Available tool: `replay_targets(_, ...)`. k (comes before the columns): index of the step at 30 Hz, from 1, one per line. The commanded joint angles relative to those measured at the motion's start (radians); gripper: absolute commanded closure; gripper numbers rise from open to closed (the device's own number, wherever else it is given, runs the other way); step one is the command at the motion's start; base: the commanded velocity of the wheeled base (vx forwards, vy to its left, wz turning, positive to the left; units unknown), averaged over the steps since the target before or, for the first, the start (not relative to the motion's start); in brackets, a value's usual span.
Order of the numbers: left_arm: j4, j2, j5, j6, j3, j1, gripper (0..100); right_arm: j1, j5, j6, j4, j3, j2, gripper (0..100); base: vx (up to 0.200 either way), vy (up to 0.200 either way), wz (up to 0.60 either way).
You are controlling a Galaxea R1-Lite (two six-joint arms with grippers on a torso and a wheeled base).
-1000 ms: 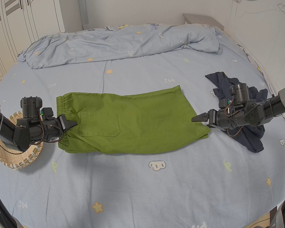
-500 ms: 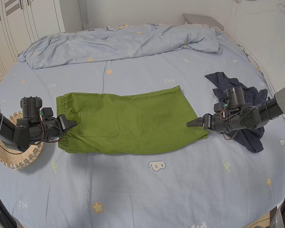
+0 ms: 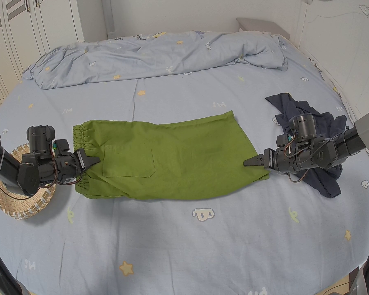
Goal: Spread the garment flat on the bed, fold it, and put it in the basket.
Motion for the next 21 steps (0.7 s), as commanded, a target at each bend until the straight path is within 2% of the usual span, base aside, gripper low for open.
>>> replay_targets(1, 0.0, 0.003, 0.0, 0.001, 0.0, 0.0, 100, -0.011, -0.001, -0.001, -0.002, -0.004, 0.004, 100, 0.0, 0.0, 0.0)
replay_targets(15, 0.0, 0.014, 0.0, 0.004, 0.001, 0.002, 100, -0.031, -0.004, -0.003, -0.005, -0.005, -0.008, 100, 0.0, 0.0, 0.0)
replay_targets(21, 0.015, 0.003, 0.0, 0.005, 0.003, 0.006, 100, -0.042, -0.006, -0.005, -0.002, 0.006, -0.079, 100, 0.0, 0.0, 0.0)
